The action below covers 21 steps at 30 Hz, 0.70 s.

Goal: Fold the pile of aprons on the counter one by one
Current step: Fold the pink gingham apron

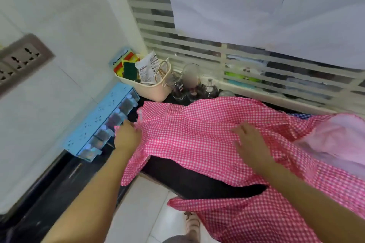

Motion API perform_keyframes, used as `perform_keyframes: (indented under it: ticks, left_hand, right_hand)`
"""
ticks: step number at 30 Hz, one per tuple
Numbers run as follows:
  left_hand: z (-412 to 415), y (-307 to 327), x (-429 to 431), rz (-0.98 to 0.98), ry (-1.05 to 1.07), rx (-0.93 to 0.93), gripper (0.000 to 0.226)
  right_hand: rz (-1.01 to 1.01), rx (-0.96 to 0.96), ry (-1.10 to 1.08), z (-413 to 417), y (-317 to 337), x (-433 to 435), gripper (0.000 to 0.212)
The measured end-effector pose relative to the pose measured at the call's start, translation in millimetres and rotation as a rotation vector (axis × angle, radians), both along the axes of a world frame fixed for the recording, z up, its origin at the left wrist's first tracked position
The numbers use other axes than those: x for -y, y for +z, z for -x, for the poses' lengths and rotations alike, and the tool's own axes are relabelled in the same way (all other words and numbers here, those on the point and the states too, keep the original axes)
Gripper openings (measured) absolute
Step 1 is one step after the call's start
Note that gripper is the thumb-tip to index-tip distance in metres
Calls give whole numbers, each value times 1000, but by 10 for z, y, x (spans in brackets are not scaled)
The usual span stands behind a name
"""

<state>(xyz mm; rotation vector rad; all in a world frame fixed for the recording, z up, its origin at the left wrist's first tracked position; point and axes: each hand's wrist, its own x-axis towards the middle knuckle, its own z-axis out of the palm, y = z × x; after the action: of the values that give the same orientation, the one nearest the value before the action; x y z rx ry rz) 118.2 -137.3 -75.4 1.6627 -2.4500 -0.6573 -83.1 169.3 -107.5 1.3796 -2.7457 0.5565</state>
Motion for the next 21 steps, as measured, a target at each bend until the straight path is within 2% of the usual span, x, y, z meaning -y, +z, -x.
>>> perform_keyframes:
  ticks: [2,3,4,6,7,9,10,12,13,15,17,19,21]
  left_hand:
    - [-163,-238,-322,-341,183,-73,36]
    - [-234,-318,-481,-585,308,-132,41]
    - [-297,-389,-606,-794,412,-173,46]
    - [-398,-501,-733,-1072,517,-257,66]
    - [-424,-536,-745,-1169,573,-345,75]
    - [-458,-577,-719,-1300,745,-634,79]
    - [-471,-602,-673,-1307,841,-798,75]
    - [-466,-582,-552,-1214,1014,-1082,56]
    - [-468,-568,-472,-1152,1068,-1171,44]
    - [-492,-471,-313,-1008,1105,-1204,28]
    - [-562,-437,-154,-855,1070,-1131,36]
    - [-643,-381,-48,-686,1005,-919,27]
    - [-773,-401,-7,-526,938,-637,40]
  right_hand:
    - [-117,166,281,-409,-60,163,35]
    - [-242,263,346,-567,-196,203,45]
    - [-381,300,377,-692,-305,222,56]
    - [-488,244,407,-828,-516,245,67]
    - [-463,241,390,-867,-578,265,60]
    - [-376,292,339,-858,-613,309,43]
    - [-359,298,351,-822,-581,326,44]
    - [-398,441,449,-728,-446,297,41]
    - [-424,517,507,-691,-350,261,36]
    - [-453,629,591,-631,-207,177,22]
    - [-539,723,643,-633,-109,90,15]
    - [-617,775,702,-674,-42,44,19]
    - [-691,805,728,-721,15,61,21]
